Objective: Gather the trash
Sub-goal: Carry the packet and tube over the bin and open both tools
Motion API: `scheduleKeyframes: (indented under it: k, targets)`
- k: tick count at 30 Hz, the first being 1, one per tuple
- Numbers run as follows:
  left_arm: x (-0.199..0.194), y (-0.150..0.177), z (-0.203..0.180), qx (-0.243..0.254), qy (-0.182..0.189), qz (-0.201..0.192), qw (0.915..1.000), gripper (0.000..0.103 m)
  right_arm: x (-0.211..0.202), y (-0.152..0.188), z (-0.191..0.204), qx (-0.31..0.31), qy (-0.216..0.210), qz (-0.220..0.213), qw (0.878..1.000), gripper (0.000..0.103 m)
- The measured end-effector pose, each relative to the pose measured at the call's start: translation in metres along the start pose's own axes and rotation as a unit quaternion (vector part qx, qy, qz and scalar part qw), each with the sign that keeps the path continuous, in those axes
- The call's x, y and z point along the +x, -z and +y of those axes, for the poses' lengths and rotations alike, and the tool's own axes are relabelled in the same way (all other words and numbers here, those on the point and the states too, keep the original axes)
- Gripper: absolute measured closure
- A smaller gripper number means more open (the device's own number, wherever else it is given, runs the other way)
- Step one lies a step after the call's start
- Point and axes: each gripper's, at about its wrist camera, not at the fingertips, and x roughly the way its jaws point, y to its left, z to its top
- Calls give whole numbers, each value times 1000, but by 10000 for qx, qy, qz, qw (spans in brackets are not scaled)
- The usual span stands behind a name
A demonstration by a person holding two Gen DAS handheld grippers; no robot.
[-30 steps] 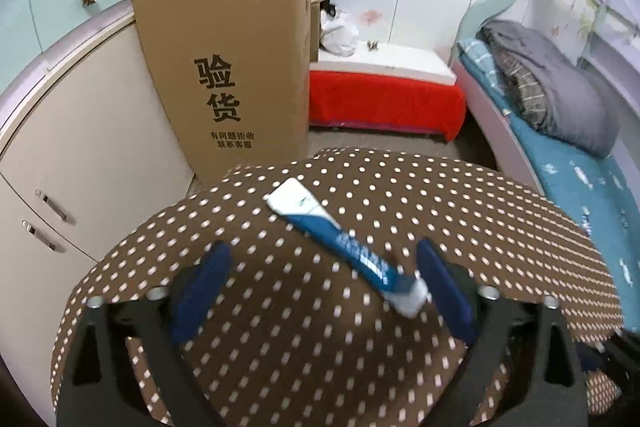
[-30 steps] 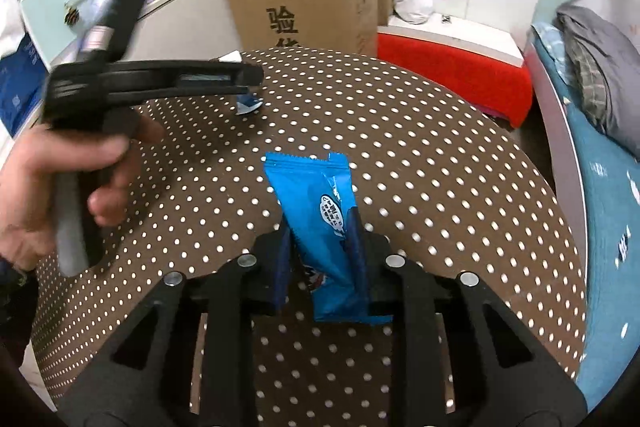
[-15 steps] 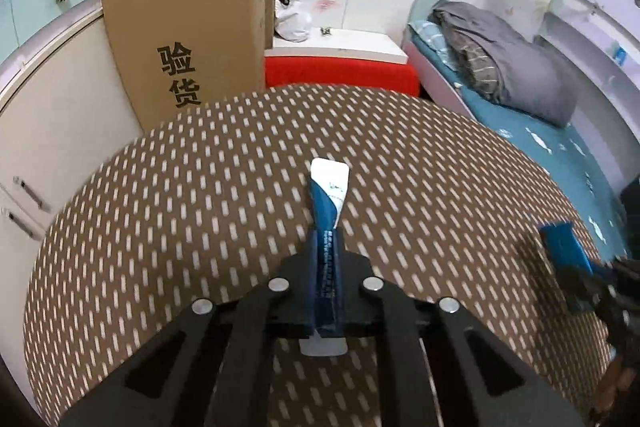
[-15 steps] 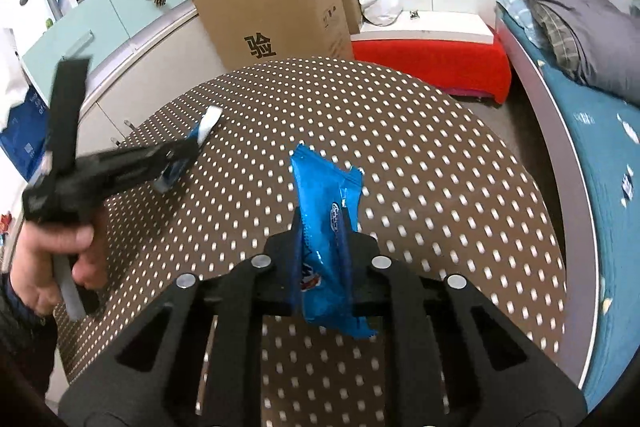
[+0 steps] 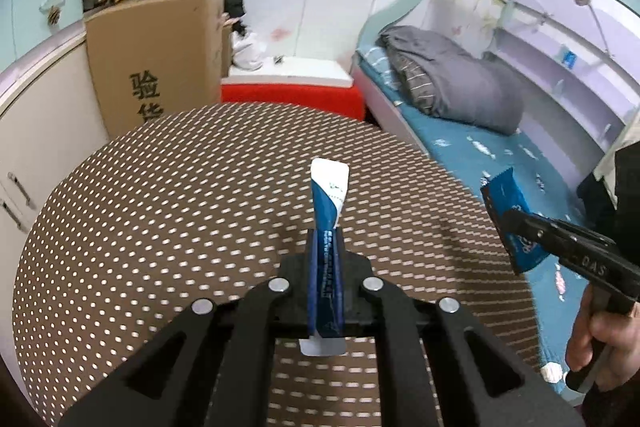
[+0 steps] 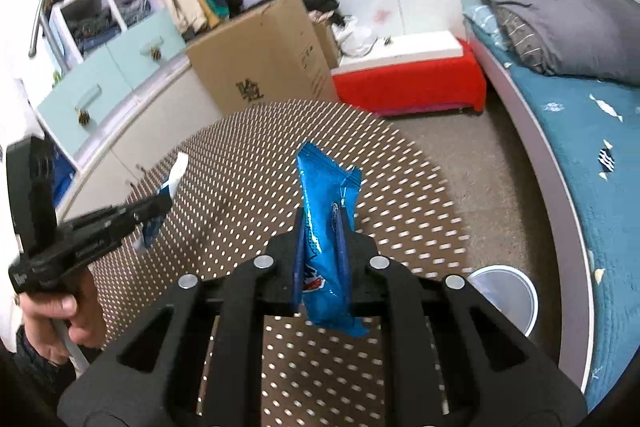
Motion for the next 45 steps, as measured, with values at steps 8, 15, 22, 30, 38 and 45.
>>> scheduleKeyframes:
  k: [8, 15, 22, 30, 38, 45]
  targets:
    - [-4, -10, -68, 348, 462, -70, 9983, 97, -43, -8, -87, 635, 432, -329, 9965, 89]
    - [12, -15, -126, 719, 729, 32, 9947, 97, -7, 28, -191, 1682, 637, 180, 9835, 89]
    - [39, -20, -172, 1083, 787, 211, 9908, 97, 59, 72, -268, 2612, 783, 900, 9579, 50]
    - [79, -25, -217, 1421, 878, 506, 9847, 97, 57, 101, -307, 3134, 1016, 704, 9415, 21]
    - [136, -18, -277, 1763, 1133, 1067, 9720, 97, -21, 87, -308, 2970, 1157, -129, 9478, 13]
    - [204, 0, -325, 1965, 1232, 1892, 9542, 96, -64, 76, -316, 2907, 1275, -549, 9467, 10]
